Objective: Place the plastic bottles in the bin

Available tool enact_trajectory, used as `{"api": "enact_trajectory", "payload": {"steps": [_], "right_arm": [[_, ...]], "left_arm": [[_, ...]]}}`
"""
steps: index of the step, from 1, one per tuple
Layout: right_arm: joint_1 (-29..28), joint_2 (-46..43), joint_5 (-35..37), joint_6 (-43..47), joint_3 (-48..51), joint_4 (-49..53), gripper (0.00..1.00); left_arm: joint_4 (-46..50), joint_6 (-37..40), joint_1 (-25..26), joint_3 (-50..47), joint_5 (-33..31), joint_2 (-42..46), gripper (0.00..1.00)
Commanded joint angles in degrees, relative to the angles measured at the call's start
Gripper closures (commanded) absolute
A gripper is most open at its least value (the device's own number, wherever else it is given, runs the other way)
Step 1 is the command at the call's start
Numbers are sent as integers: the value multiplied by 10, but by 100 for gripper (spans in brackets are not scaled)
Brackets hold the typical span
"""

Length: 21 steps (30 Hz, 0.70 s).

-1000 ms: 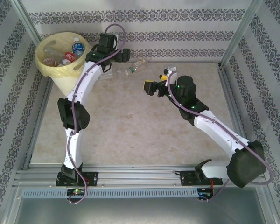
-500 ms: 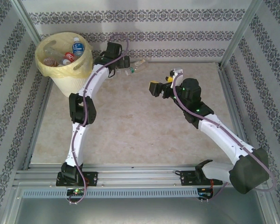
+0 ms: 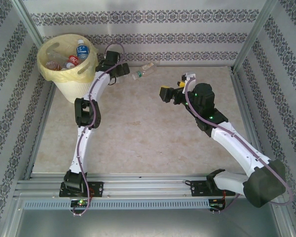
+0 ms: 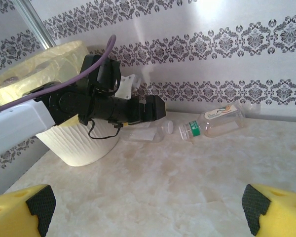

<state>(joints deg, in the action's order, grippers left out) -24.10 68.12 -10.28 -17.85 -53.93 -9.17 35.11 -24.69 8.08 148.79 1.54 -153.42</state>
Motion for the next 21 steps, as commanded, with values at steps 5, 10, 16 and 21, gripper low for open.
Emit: {"api": "enact_trajectory", "payload": {"steps": [5, 10, 16, 21], "right_arm": [[7, -11, 5, -11, -1, -1, 2], [7, -17, 5, -14, 2, -1, 2], [6, -22, 2, -15, 5, -1, 2], [6, -25, -1, -18, 9, -3, 2]], "left_arm": [[15, -21, -5, 19, 40, -9, 0], [33, -48, 2, -64, 25, 47, 0], [-43, -81, 18, -274, 24, 173, 0], [-103, -114, 36, -446, 27, 268, 0]]}}
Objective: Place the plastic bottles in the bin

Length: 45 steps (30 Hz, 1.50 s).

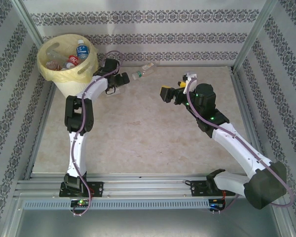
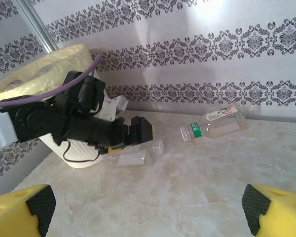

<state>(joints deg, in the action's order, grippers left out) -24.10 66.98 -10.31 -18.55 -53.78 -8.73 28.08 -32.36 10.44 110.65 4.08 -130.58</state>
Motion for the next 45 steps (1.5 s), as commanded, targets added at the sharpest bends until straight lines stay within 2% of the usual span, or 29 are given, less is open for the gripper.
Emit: {"api": "enact_trajectory", "payload": {"steps": [1, 6, 10, 14, 17, 22, 28, 31, 36, 40, 45], "right_arm": [[5, -15, -1, -11, 8, -8, 2], [6, -14, -3, -13, 10, -11, 2], [5, -11, -7, -19, 9, -16, 2], [4, -9, -9, -22, 8, -17, 2], [3, -9, -9, -23, 8, -17, 2], [3, -11, -3, -24, 8, -18, 2], [3, -12, 5, -24, 8, -20, 2], [3, -16, 8, -22, 10, -20, 2], [3, -27, 19, -14, 16, -15, 2], [4, -36, 28, -8, 22, -14, 2], [4, -40, 33, -3, 23, -9, 2]], "left_arm": [[-49, -44, 19, -100, 3, 63, 0], [-102, -79, 59, -218, 33, 139, 0], [-102, -82, 99, -258, 23, 185, 0], [-71, -45, 109, -266, -28, 227, 0], [-25, 25, 109, -243, -43, 239, 0], [109, 130, 108, -166, -99, 203, 0], [188, 166, 108, -92, -88, 138, 0], [224, 166, 107, -52, -119, 105, 0], [259, 167, 103, 2, -111, 53, 0], [268, 149, 98, 18, -130, 30, 1], [261, 136, 90, 12, -124, 24, 1]]}}
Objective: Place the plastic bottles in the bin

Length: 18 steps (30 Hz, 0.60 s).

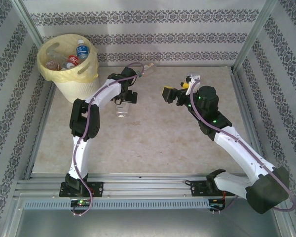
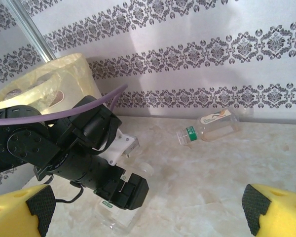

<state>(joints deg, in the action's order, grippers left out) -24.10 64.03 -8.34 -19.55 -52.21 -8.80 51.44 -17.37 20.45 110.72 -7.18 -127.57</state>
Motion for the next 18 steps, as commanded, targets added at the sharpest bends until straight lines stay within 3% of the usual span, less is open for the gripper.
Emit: {"api": "enact_trajectory", "payload": {"steps": [1, 18], "right_arm": [[4, -10, 13, 7, 7, -9, 2], [4, -5, 14, 6, 5, -9, 2]], "left_arm": [[25, -13, -10, 10, -7, -8, 0], [-14, -15, -24, -16, 68, -37, 0]]}}
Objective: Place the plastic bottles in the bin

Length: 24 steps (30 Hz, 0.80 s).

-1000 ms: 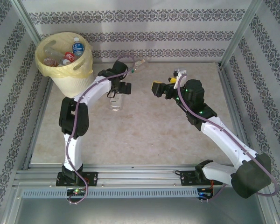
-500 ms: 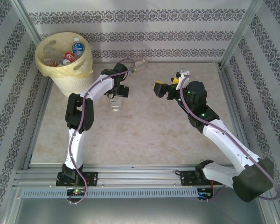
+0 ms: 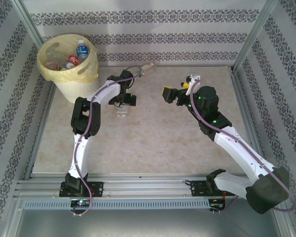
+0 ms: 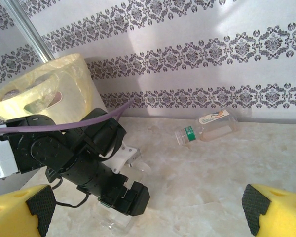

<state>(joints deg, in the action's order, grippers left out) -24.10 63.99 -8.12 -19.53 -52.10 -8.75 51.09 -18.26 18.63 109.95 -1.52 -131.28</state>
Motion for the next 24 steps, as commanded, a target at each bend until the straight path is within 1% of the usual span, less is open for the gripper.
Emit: {"api": "enact_trajectory", "payload": {"steps": [1, 4, 6, 12, 15, 19, 24], "right_arm": [[4, -3, 12, 5, 4, -10, 2], [4, -1, 10, 4, 2, -10, 2], [4, 1, 9, 4, 1, -10, 2], [3, 3, -12, 9, 0, -17, 2], [-1, 4, -25, 15, 0, -26, 2], [-7, 10, -37, 27, -3, -37, 2], [-21, 17, -55, 49, -12, -41, 2]], "left_arm": [[-14, -6, -5, -10, 12, 0, 0], [-22, -4, -6, -17, 11, -1, 0], [-24, -3, -5, -21, 10, -1, 4], [-32, 5, -7, -32, 7, 14, 21], [-39, 11, -7, -41, 13, 35, 27], [-55, 16, -7, -61, 15, 73, 31], [-67, 13, -9, -70, 20, 125, 34]]}}
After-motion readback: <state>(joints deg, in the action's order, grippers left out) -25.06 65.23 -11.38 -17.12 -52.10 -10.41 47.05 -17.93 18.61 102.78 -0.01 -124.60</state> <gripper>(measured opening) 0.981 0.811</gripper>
